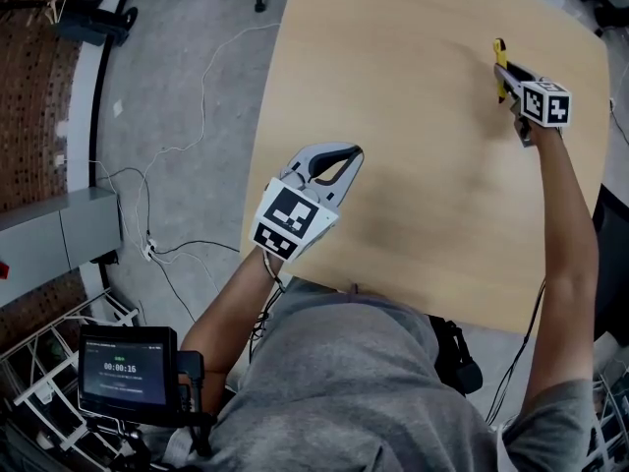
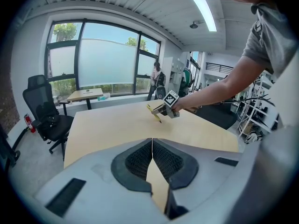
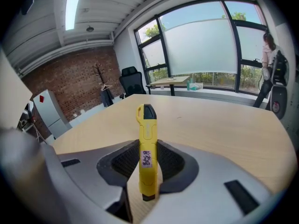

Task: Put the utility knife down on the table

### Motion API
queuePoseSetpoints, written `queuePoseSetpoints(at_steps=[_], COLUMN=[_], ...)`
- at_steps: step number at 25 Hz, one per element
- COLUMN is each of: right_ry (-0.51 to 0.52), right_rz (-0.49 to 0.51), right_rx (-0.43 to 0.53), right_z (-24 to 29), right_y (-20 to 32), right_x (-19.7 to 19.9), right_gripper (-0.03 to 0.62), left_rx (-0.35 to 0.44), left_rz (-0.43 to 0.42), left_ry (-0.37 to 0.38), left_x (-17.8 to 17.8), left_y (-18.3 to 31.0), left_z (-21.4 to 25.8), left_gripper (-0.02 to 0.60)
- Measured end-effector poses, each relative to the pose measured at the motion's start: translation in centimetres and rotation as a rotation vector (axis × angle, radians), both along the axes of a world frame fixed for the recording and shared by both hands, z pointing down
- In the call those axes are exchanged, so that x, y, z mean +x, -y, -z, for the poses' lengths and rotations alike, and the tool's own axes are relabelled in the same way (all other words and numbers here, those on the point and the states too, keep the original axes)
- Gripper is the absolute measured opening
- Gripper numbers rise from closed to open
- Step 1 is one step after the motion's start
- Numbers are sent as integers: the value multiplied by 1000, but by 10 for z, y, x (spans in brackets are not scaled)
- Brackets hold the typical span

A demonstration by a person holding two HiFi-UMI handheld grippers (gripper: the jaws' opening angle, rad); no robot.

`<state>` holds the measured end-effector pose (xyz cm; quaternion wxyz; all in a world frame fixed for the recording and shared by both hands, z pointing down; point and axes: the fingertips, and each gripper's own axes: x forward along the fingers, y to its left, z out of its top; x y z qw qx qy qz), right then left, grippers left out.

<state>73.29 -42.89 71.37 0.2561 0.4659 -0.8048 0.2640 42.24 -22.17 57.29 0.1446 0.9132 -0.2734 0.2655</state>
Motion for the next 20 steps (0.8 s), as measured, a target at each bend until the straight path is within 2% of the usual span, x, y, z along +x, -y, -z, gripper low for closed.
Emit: queuePoseSetpoints(at_steps=[7, 15, 20], right_ry=[-56, -347, -481], right_rz=[39, 334, 447], right_rx=[-26, 86, 155], right_z=[-10, -23, -34], right_y=[2, -12, -23], right_x=[-5, -39, -53], right_gripper=[118, 118, 118], left_rx=[-13, -16, -19], left_rz=[-9, -13, -15], left_ry=[1, 2, 4], left_x=[3, 3, 3], left_y=[-2, -1, -2], left_z=[-3, -5, -5], left_gripper=[6, 6, 6])
